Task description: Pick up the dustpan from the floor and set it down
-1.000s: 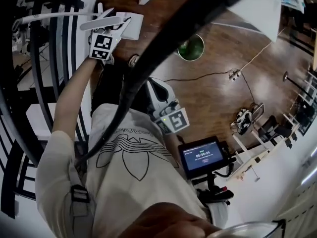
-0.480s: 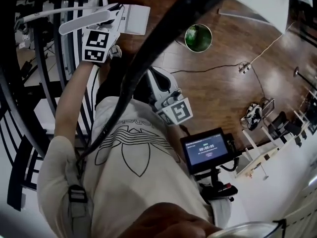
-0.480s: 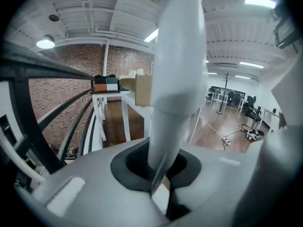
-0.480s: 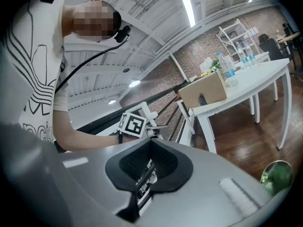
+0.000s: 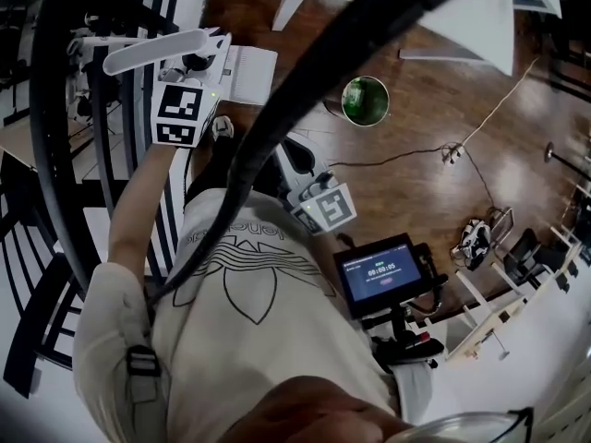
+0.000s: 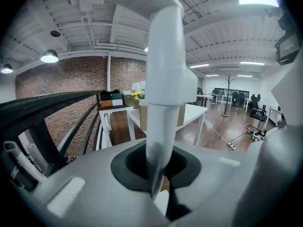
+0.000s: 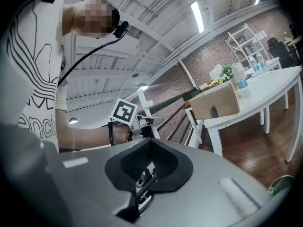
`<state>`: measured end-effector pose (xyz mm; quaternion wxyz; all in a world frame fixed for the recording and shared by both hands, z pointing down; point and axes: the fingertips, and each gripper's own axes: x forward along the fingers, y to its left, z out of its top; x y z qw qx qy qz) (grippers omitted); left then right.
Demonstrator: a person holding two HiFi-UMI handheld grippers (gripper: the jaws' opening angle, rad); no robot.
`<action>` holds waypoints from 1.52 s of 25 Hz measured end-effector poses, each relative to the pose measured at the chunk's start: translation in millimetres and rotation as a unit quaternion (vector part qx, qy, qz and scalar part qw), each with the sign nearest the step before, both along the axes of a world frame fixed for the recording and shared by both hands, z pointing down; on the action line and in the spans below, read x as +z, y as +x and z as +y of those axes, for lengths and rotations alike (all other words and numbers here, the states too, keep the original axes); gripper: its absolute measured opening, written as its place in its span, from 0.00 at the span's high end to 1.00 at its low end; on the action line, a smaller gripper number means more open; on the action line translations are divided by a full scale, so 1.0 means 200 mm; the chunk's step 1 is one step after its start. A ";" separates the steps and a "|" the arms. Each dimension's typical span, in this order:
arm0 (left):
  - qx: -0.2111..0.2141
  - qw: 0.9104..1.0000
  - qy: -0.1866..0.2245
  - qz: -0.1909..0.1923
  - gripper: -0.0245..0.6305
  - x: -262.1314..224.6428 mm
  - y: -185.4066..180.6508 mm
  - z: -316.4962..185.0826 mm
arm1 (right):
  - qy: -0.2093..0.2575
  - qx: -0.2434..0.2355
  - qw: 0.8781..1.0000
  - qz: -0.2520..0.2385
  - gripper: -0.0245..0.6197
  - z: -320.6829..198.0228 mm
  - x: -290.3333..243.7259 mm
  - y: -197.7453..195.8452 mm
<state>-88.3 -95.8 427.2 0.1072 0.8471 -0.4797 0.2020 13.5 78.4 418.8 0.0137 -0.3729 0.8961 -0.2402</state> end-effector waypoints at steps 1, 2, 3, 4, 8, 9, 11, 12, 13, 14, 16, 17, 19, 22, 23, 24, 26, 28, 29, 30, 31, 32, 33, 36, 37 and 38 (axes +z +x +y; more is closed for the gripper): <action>-0.002 1.000 -0.003 -0.002 0.89 0.02 -0.01 -0.01 | 0.000 -0.003 1.000 0.004 0.96 -0.01 0.00 -0.01; -0.004 1.000 -0.006 -0.004 0.89 0.06 -0.02 -0.02 | -0.001 -0.004 1.000 0.007 0.96 -0.01 0.00 -0.03; -0.005 1.000 -0.008 -0.004 0.89 0.10 -0.03 -0.03 | -0.003 -0.005 1.000 0.009 0.96 -0.01 0.01 -0.03; -0.005 1.000 -0.007 -0.003 0.89 0.16 -0.03 -0.04 | -0.005 -0.006 1.000 0.012 0.96 -0.01 0.03 -0.04; -0.008 1.000 -0.002 -0.004 0.89 0.43 -0.03 -0.08 | -0.019 -0.014 0.999 0.028 0.96 -0.01 0.11 -0.01; -0.007 1.000 -0.006 -0.006 0.89 0.50 -0.02 -0.09 | -0.022 -0.013 0.999 0.030 0.96 -0.01 0.12 0.00; -0.007 1.000 -0.020 -0.007 0.89 0.65 -0.01 -0.09 | -0.032 -0.008 0.999 0.035 0.96 0.02 0.14 0.03; -0.010 1.000 -0.028 -0.008 0.89 0.72 0.00 -0.08 | -0.037 -0.004 0.999 0.038 0.96 0.02 0.14 0.04; -0.012 0.999 -0.035 -0.009 0.89 0.78 0.00 -0.09 | -0.039 -0.001 0.998 0.040 0.96 0.03 0.15 0.06; -0.013 0.999 -0.040 -0.010 0.89 0.84 0.01 -0.09 | -0.039 0.003 0.998 0.041 0.96 0.03 0.16 0.07; -0.009 0.999 -0.051 -0.015 0.89 0.93 0.02 -0.11 | -0.038 0.011 0.998 0.041 0.96 0.03 0.17 0.09; -0.007 0.998 -0.058 -0.020 0.89 0.98 0.03 -0.10 | -0.040 0.014 0.998 0.043 0.96 0.04 0.17 0.10; 0.001 0.997 -0.068 -0.029 0.89 1.06 0.03 -0.09 | -0.041 0.013 0.998 0.043 0.96 0.06 0.17 0.10; 0.020 0.996 -0.072 -0.046 0.85 1.12 0.04 -0.09 | -0.038 0.008 0.998 0.041 0.96 0.06 0.17 0.09; 0.017 0.995 -0.078 -0.054 0.68 1.13 0.04 -0.10 | -0.034 0.008 0.999 0.039 0.96 0.05 0.17 0.08; 0.003 0.995 -0.081 -0.060 0.52 1.11 0.01 -0.11 | -0.031 0.008 0.999 0.037 0.96 0.04 0.16 0.08; -0.043 0.994 -0.076 -0.063 0.46 1.06 -0.06 -0.08 | -0.029 0.008 0.999 0.037 0.96 0.03 0.15 0.07; -0.089 0.992 -0.057 -0.071 0.44 0.99 -0.17 -0.01 | -0.018 0.008 0.999 0.045 0.96 0.00 0.13 0.05; -0.112 0.990 -0.040 -0.078 0.45 0.94 -0.24 0.04 | -0.007 0.004 0.999 0.048 0.96 -0.03 0.11 0.02; -0.133 0.987 -0.026 -0.083 0.48 0.89 -0.31 0.11 | 0.006 -0.001 0.999 0.049 0.96 -0.05 0.08 0.00; -0.147 0.986 -0.018 -0.083 0.59 0.85 -0.36 0.19 | 0.017 -0.005 0.999 0.048 0.96 -0.07 0.06 -0.01; -0.150 0.986 -0.021 -0.073 0.81 0.82 -0.38 0.28 | 0.026 -0.007 0.999 0.048 0.96 -0.08 0.04 -0.02; -0.140 0.988 -0.033 -0.055 0.93 0.79 -0.36 0.38 | 0.033 -0.009 0.998 0.047 0.96 -0.09 0.03 -0.02; -0.072 0.994 -0.075 0.027 0.93 0.65 -0.22 0.60 | 0.049 -0.013 0.998 0.044 0.96 -0.10 0.00 -0.02; -0.053 0.994 -0.078 0.051 0.93 0.57 -0.17 0.64 | 0.053 -0.016 0.998 0.043 0.96 -0.11 -0.02 -0.03; -0.037 0.994 -0.074 0.071 0.93 0.48 -0.14 0.65 | 0.060 -0.020 0.997 0.042 0.96 -0.13 -0.05 -0.05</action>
